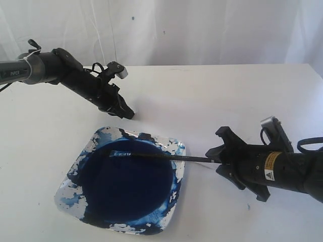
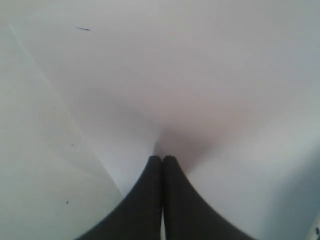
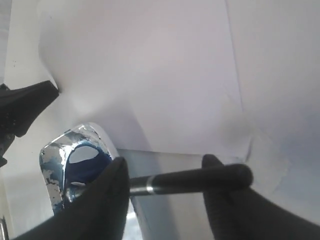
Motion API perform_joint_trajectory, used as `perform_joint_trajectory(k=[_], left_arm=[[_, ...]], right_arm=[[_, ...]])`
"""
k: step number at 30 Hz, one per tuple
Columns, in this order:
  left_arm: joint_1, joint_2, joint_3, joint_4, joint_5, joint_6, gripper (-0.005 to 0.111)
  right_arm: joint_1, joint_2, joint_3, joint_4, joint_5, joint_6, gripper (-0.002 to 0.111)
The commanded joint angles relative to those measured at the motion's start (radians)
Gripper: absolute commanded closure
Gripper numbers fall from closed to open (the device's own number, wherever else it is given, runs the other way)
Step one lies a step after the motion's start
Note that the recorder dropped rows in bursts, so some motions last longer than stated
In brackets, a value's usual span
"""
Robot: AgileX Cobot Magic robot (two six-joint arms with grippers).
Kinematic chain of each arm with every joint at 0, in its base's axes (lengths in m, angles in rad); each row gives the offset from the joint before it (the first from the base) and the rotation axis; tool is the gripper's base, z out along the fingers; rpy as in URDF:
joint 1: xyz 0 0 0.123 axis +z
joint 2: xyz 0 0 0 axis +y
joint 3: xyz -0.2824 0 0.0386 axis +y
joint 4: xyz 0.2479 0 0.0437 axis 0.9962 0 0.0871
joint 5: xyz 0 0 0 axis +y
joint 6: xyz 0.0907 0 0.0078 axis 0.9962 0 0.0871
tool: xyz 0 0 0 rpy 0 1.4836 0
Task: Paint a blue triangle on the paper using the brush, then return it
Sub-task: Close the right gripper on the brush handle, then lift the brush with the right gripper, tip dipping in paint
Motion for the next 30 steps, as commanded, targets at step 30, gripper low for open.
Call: perform_joint_trajectory(k=[30], left_arm=[[-0.005, 0.016, 0.005, 0.009, 0.011, -0.003, 0.107]], right_arm=[[0.001, 0.109, -0.041, 0.111, -0.075, -0.019, 0.073]])
